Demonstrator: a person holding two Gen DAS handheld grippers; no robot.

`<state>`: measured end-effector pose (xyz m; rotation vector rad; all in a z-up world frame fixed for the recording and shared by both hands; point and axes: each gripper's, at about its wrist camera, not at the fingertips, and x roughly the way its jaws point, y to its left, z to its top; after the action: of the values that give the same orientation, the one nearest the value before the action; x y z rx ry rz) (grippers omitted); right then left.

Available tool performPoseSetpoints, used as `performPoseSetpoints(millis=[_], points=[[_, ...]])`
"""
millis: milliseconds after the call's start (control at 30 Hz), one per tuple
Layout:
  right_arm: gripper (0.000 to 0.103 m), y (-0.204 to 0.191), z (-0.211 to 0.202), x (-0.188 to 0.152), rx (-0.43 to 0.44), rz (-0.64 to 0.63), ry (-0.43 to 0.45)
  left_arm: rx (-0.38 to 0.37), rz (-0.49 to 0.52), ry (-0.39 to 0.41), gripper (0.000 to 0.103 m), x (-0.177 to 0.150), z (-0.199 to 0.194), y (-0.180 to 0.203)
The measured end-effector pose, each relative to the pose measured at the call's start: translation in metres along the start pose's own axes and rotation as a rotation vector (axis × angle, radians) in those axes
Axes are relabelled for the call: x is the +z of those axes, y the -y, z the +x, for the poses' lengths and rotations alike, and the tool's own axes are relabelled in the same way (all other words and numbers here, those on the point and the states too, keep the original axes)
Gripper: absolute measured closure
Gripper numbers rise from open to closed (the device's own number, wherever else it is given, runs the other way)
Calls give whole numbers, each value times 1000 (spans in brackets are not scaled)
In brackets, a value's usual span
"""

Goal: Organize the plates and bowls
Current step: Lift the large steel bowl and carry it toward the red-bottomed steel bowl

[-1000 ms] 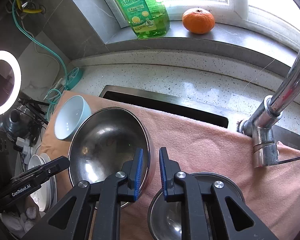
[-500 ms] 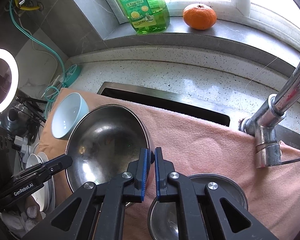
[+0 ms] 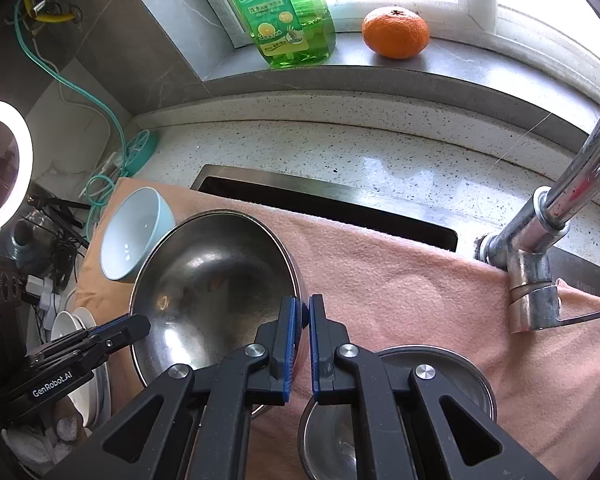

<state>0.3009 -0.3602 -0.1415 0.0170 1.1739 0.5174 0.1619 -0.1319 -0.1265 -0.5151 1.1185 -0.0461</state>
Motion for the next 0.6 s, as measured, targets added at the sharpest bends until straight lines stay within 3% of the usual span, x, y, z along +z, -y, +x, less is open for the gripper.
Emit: performPoseSetpoints(millis=[600], points=[[97,-14,-14,-8,18,20,23,-3,13,23,92,-4,-23,-5]])
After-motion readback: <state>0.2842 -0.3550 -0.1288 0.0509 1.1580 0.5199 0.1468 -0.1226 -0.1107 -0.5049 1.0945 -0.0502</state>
